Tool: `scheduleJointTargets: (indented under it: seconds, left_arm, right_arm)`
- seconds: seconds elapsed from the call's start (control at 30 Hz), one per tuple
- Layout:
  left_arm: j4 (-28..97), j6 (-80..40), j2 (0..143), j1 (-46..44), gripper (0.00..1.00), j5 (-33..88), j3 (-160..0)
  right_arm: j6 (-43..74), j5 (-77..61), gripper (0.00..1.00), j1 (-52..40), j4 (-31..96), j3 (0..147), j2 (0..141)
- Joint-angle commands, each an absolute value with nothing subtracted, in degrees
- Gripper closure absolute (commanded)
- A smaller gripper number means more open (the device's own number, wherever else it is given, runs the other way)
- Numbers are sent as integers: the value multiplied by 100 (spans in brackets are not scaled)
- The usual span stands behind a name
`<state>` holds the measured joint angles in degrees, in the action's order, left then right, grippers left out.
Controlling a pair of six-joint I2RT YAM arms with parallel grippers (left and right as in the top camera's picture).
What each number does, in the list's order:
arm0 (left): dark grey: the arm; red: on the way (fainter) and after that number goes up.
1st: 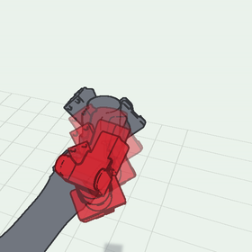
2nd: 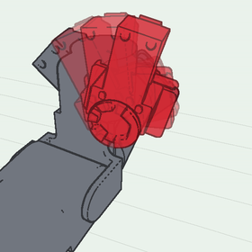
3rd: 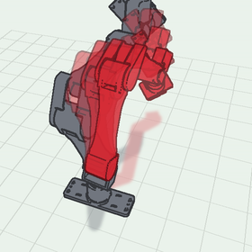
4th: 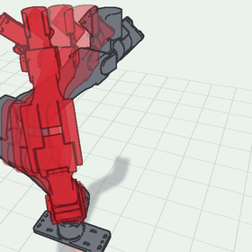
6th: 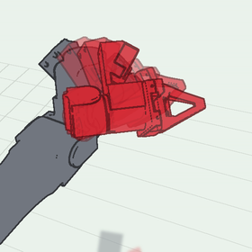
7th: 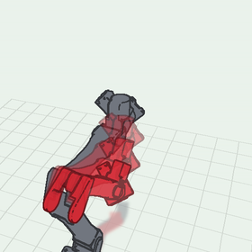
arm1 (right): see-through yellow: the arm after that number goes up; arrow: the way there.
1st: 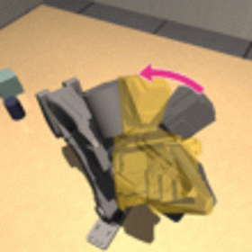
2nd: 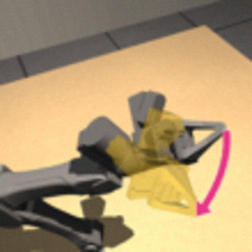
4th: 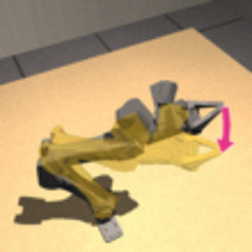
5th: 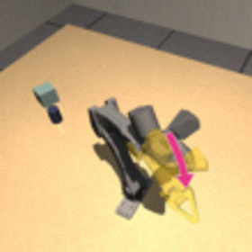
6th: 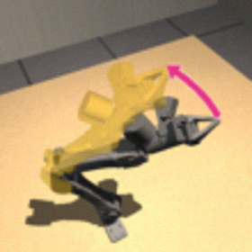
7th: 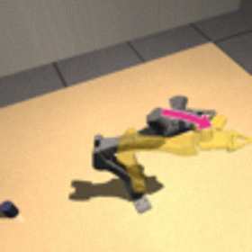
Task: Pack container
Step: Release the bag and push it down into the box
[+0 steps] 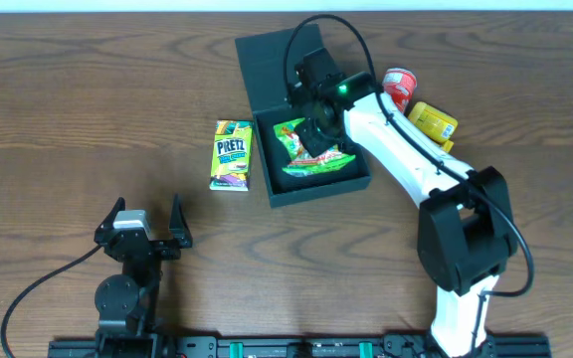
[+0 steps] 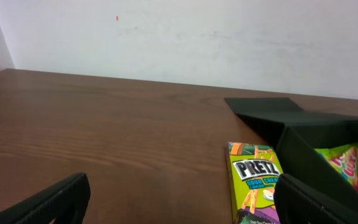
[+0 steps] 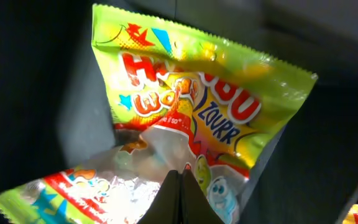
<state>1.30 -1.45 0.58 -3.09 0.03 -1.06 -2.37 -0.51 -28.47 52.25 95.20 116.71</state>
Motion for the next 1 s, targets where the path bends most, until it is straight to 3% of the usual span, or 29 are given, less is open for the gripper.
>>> scheduleJointTargets:
  seconds: [0.0,0.13,0.97]
  left_arm:
    - [436,-126,23,-285,5,-40,-25]
    - [436,-126,23,-285,5,-40,-25]
    - [436,-126,23,-285,5,-40,-25]
  right_arm:
    - [276,-412,99,-2888,5070,9697,11391]
    - [381,-943,99,-2950,4915,9697,11391]
    - [228,-950,99,-3398,4491,9236,11789]
